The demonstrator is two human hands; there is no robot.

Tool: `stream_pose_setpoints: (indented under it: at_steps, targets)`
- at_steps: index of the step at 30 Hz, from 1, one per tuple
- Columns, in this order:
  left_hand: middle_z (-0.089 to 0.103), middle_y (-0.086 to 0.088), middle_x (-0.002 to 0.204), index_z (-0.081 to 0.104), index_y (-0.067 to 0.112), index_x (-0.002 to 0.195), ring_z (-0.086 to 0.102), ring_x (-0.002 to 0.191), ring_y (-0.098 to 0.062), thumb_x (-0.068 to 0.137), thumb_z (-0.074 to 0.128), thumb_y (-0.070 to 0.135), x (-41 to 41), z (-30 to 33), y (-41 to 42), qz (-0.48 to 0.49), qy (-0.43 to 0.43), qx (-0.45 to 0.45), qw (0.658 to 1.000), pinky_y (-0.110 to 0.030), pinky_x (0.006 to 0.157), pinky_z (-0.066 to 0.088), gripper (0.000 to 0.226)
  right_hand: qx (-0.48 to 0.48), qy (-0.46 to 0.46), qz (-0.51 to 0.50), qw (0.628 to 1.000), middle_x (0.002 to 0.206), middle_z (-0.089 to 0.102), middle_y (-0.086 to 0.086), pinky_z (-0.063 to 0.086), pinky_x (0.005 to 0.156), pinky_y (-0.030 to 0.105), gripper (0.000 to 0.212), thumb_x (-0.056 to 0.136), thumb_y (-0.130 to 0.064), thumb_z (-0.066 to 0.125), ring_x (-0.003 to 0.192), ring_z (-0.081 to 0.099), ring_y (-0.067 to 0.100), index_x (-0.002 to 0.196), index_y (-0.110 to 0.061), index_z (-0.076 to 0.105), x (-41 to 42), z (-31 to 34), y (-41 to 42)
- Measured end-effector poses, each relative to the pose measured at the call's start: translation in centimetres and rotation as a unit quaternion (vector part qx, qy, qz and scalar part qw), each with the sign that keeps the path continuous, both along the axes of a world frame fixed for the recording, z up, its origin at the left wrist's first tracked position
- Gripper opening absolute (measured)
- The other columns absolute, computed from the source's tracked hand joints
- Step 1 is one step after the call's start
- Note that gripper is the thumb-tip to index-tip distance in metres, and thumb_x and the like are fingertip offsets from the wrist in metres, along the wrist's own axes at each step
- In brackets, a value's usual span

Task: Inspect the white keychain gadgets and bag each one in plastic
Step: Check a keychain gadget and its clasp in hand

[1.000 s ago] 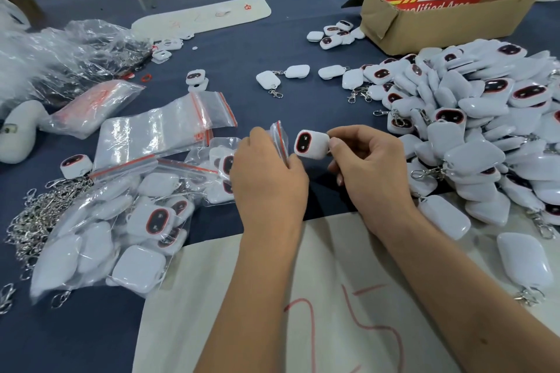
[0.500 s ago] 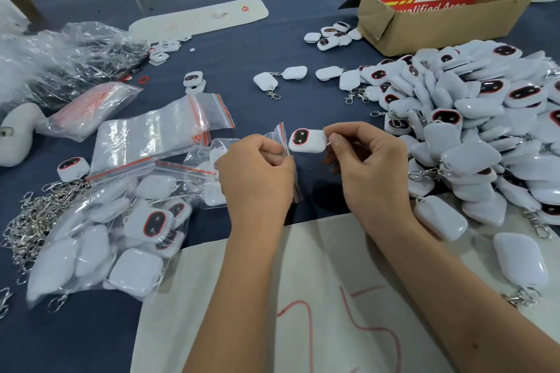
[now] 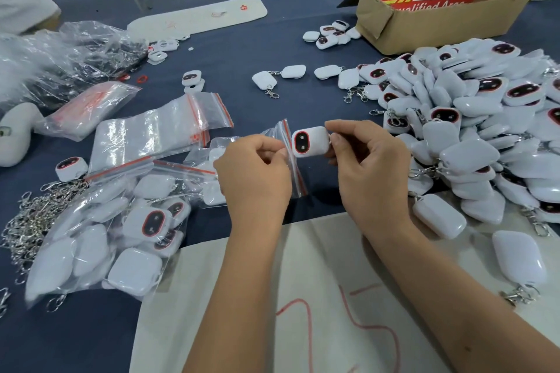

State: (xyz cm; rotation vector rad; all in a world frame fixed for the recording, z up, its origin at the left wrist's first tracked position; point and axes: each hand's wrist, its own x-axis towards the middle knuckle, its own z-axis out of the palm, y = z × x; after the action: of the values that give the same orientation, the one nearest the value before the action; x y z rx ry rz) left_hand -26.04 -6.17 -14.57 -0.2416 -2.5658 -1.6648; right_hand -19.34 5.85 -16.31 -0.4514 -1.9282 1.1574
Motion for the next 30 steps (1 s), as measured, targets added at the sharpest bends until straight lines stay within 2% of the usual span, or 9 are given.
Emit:
stream_pose_setpoints:
  at_steps: [4,7,10,14,17,19,22,26,30]
  targets:
    - [0.065,0.010,0.073,0.065,0.021,0.082,0.064,0.074,-0.016,0.087,0.069,0.021,0.9,0.4,0.6,0.037,0.076,-0.107,0.991,-0.040,0.075,0.055,0.007,0.035,-0.024,-0.062,0.997,0.095,0.074,-0.001,0.056,0.084,0.035,0.021,0.097,-0.002,0.063,0.084,0.068,0.016,0.107,-0.010,0.079,0.0,0.1,0.1]
    - [0.065,0.002,0.090,0.058,0.020,0.094,0.061,0.086,-0.027,0.089,0.070,0.046,1.5,0.8,1.3,0.045,0.065,-0.218,0.973,-0.039,0.076,0.049,0.029,0.011,-0.036,-0.086,0.996,0.099,0.074,0.000,0.055,0.088,0.036,0.022,0.099,-0.003,0.061,0.089,0.068,0.015,0.109,-0.011,0.078,0.0,0.1,0.4]
    - [0.066,-0.004,0.091,0.062,0.014,0.089,0.059,0.085,-0.030,0.093,0.060,0.034,1.3,0.8,1.6,0.039,0.057,-0.275,0.959,-0.035,0.069,0.040,0.020,0.002,-0.050,-0.080,0.996,0.099,0.074,0.000,0.057,0.085,0.041,0.022,0.101,-0.007,0.060,0.084,0.069,0.018,0.111,-0.014,0.078,-0.1,-0.1,0.3]
    - [0.056,-0.010,0.073,0.053,0.008,0.072,0.050,0.073,-0.032,0.091,0.049,0.015,0.6,0.9,1.0,0.032,0.036,-0.269,0.962,-0.034,0.062,0.033,0.020,-0.028,-0.038,-0.067,0.997,0.099,0.072,-0.001,0.061,0.079,0.045,0.021,0.102,-0.007,0.059,0.085,0.071,0.023,0.112,-0.015,0.077,-0.2,-0.4,0.5]
    - [0.043,-0.004,0.056,0.049,0.009,0.059,0.040,0.060,-0.026,0.088,0.054,0.010,0.3,1.0,0.5,0.026,0.046,-0.246,0.968,-0.034,0.055,0.030,0.029,-0.040,-0.015,-0.062,0.997,0.100,0.071,0.002,0.063,0.068,0.033,0.022,0.103,-0.006,0.058,0.082,0.072,0.025,0.111,-0.015,0.076,-0.3,-0.3,0.5]
    - [0.047,-0.005,0.050,0.055,0.007,0.055,0.044,0.056,-0.027,0.086,0.060,0.010,0.1,0.9,0.4,0.019,0.048,-0.219,0.974,-0.035,0.052,0.035,0.032,-0.031,-0.007,-0.060,0.998,0.100,0.072,0.003,0.063,0.071,0.033,0.023,0.102,-0.006,0.057,0.084,0.073,0.026,0.112,-0.015,0.076,-0.2,-0.3,0.5]
    - [0.064,-0.003,0.055,0.069,0.008,0.058,0.063,0.062,-0.026,0.085,0.072,0.017,-0.1,0.8,0.2,-0.003,0.029,-0.177,0.984,-0.032,0.057,0.050,0.028,0.007,0.016,-0.051,0.999,0.102,0.070,0.001,0.062,0.079,0.044,0.022,0.102,-0.005,0.058,0.088,0.073,0.025,0.113,-0.009,0.076,-0.1,-0.2,0.3]
    - [0.069,-0.004,0.061,0.072,0.012,0.060,0.068,0.069,-0.030,0.081,0.082,0.022,-0.3,0.8,0.2,-0.038,0.007,-0.156,0.987,-0.042,0.067,0.059,0.025,0.071,0.028,-0.021,0.997,0.098,0.067,0.004,0.062,0.075,0.039,0.018,0.101,-0.003,0.062,0.087,0.069,0.021,0.110,-0.004,0.077,0.1,0.2,-0.4]
    - [0.070,0.000,0.061,0.071,0.016,0.060,0.069,0.068,-0.025,0.080,0.077,0.019,-0.1,0.9,0.1,-0.050,-0.006,-0.152,0.987,-0.042,0.070,0.059,0.021,0.096,-0.015,-0.017,0.995,0.093,0.068,0.002,0.057,0.077,0.033,0.011,0.095,-0.006,0.072,0.080,0.066,0.014,0.102,-0.007,0.079,-0.1,0.2,-0.4]
